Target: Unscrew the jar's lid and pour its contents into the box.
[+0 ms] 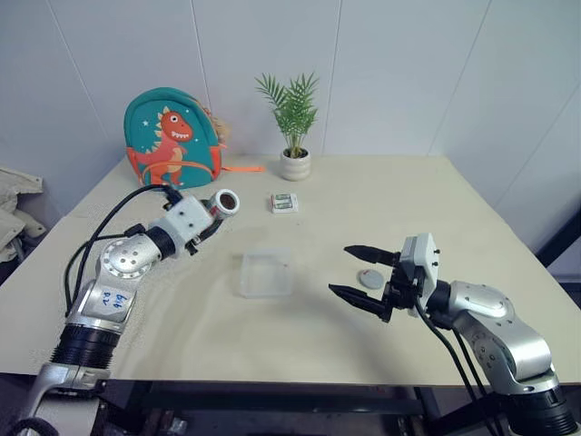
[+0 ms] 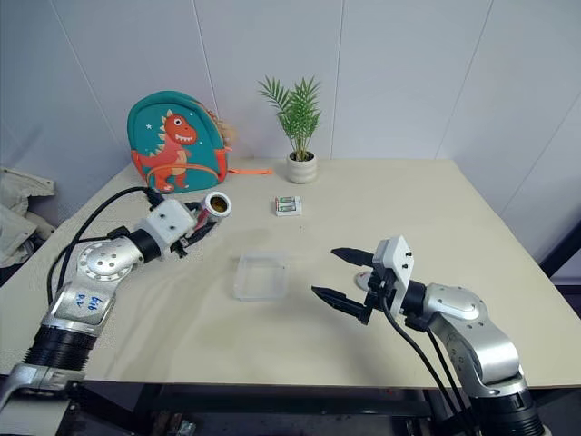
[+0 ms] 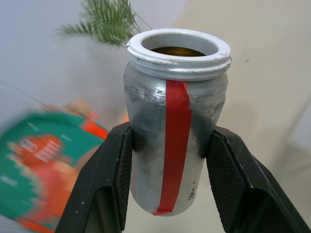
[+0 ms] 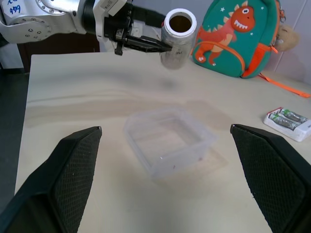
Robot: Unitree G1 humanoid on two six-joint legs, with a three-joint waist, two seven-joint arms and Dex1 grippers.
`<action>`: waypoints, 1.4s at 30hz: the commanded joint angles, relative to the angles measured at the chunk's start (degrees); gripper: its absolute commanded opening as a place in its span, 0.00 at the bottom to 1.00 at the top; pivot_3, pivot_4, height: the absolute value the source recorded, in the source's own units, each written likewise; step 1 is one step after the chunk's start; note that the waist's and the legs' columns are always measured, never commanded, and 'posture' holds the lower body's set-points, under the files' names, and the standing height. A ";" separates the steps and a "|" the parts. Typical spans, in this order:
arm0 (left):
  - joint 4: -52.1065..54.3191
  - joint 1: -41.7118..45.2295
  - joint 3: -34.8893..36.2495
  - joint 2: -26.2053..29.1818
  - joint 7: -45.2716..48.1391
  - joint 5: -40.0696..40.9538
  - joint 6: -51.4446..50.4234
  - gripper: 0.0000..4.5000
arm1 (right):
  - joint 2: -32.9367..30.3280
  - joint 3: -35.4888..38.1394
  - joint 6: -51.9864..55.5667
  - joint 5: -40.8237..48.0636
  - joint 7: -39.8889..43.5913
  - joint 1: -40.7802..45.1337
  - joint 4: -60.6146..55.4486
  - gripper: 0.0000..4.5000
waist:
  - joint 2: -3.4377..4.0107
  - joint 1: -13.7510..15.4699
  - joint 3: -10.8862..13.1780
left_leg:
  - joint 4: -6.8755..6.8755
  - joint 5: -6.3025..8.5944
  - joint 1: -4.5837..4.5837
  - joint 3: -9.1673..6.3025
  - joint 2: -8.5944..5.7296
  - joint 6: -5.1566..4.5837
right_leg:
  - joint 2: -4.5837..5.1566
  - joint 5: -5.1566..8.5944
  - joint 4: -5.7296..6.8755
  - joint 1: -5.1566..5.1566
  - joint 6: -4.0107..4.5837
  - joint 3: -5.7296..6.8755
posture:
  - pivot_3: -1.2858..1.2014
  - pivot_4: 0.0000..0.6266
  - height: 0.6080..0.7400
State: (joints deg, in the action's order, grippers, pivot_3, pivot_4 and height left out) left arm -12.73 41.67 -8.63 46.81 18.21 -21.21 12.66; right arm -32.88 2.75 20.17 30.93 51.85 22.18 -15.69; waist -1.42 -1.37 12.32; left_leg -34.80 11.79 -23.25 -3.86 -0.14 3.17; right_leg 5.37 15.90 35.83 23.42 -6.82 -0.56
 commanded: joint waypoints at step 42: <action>-9.61 -0.40 26.31 -9.94 2.35 33.29 -28.83 0.42 | 4.30 -1.27 1.78 2.07 1.90 5.55 0.18 1.00 | -0.02 -0.37 0.01 | -0.15 0.06 0.06 0.11 0.00 -0.10 | 0.00 -0.06 0.32 0.08 -0.12 -0.10 | 0.52 0.24 1.00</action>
State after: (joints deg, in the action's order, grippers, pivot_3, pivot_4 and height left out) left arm -24.86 41.83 13.92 37.42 20.71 7.17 -10.66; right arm -28.02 1.87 21.84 31.67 52.44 26.04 -13.55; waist -1.44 -1.74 12.33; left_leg -34.99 11.86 -23.17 -3.76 -0.13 3.07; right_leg 5.36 15.82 36.18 23.47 -6.93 -0.66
